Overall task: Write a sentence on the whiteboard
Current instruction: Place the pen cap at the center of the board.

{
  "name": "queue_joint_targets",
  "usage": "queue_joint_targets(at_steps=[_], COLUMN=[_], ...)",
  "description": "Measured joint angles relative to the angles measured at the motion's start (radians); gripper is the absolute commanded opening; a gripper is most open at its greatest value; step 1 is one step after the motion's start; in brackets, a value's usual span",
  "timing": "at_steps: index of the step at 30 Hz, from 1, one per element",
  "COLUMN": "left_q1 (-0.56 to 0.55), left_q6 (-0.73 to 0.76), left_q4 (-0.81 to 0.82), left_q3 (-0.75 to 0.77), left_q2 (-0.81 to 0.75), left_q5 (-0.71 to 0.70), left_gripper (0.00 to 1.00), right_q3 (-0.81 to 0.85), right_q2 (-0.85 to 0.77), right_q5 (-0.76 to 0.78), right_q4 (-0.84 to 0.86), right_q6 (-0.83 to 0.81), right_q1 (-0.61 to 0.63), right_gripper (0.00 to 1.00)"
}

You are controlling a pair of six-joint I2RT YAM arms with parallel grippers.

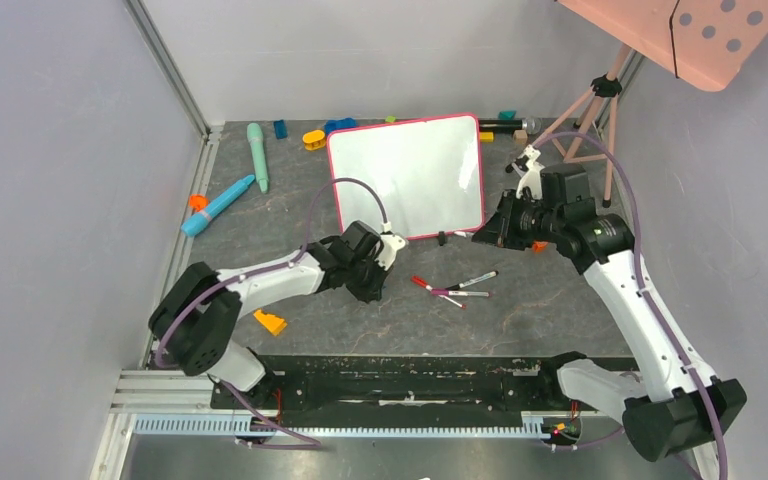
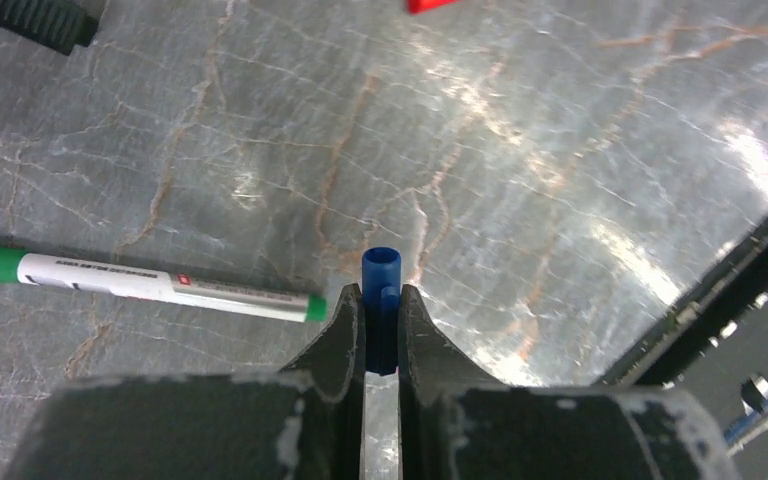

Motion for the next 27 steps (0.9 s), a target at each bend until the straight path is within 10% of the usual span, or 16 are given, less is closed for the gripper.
queue_joint_targets(at_steps=[11,27], left_q1=[0.0,0.0], left_q6=[-0.08,-0.136], left_q4=[0.004,-0.026], left_q3=[0.099,0.1], left_q2=[0.165,0.002], left_q5=[-0.105,-0.141], left_gripper=[0.23,0.51], right_q3=[-0.038,-0.133], right_q2=[-0.068,-0.213], right_q5=[0.074,0.222], right_q4=[0.102,0.108], right_q6=[0.077,0.079], right_q1=[0.0,0.0], right_gripper=[0.0,0.0])
